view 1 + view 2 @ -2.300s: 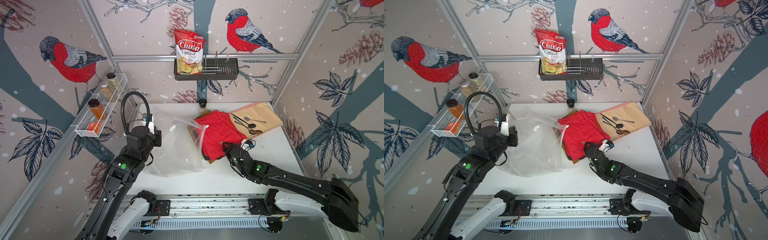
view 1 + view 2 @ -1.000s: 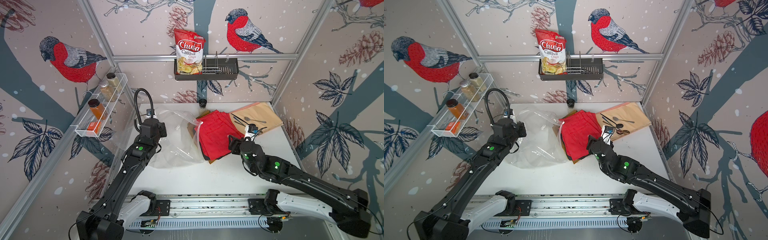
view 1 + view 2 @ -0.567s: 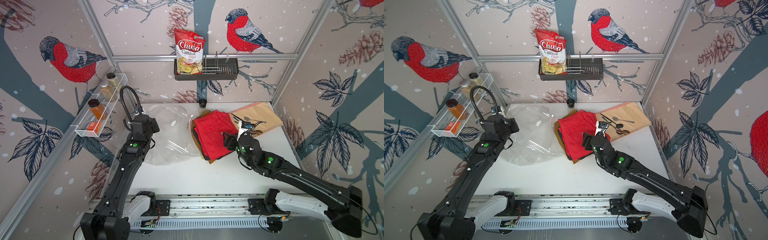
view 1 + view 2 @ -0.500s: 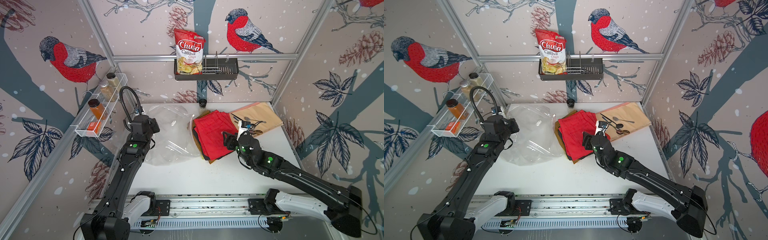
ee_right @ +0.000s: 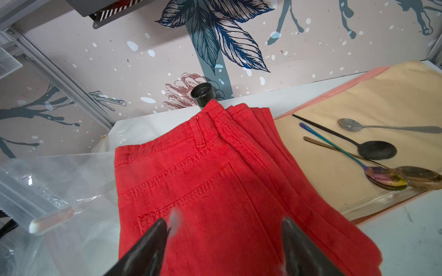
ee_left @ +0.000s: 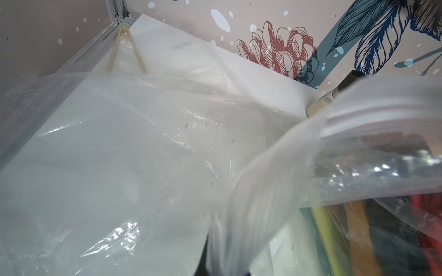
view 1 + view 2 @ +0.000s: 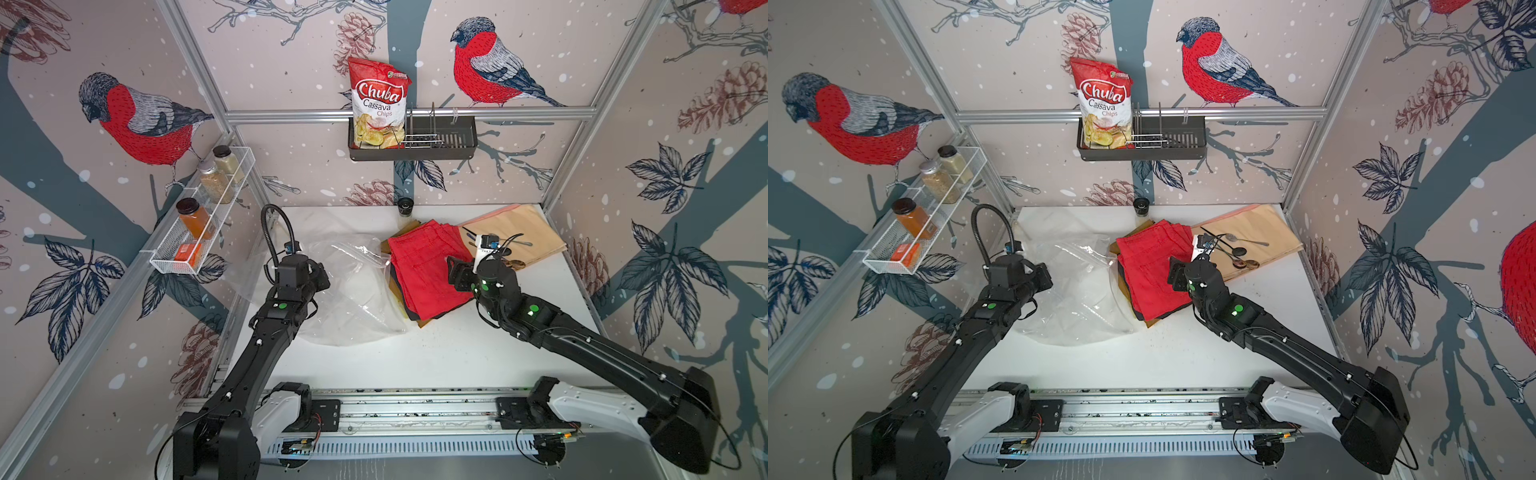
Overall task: Take the trousers out of the vacuum bag
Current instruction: Place the vacuum bag at the center of the board.
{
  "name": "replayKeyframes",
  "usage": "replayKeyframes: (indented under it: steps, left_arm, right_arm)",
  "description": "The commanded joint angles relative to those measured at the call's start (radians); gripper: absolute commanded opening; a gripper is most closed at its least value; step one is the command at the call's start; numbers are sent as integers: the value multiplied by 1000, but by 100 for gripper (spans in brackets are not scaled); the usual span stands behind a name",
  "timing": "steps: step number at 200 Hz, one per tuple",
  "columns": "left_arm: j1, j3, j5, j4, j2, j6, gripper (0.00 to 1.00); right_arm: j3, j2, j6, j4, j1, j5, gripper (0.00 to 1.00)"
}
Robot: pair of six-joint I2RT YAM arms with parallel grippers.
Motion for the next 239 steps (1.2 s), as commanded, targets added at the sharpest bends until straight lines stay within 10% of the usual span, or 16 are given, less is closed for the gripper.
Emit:
replayKeyframes:
  steps: [1,134,239]
  left_arm:
    - [0,-2,-25,80,26,-10,16]
    - [-23,123,361,-23,-161,128,96]
    - [10,311,12,-28,-96,191,98]
  right_arm:
    - [-10,1,-35,62,-31,-65,75]
    - [-46,17,-56,141,-139,-188,75]
    - [61,30,-191,125,-298,-303,81]
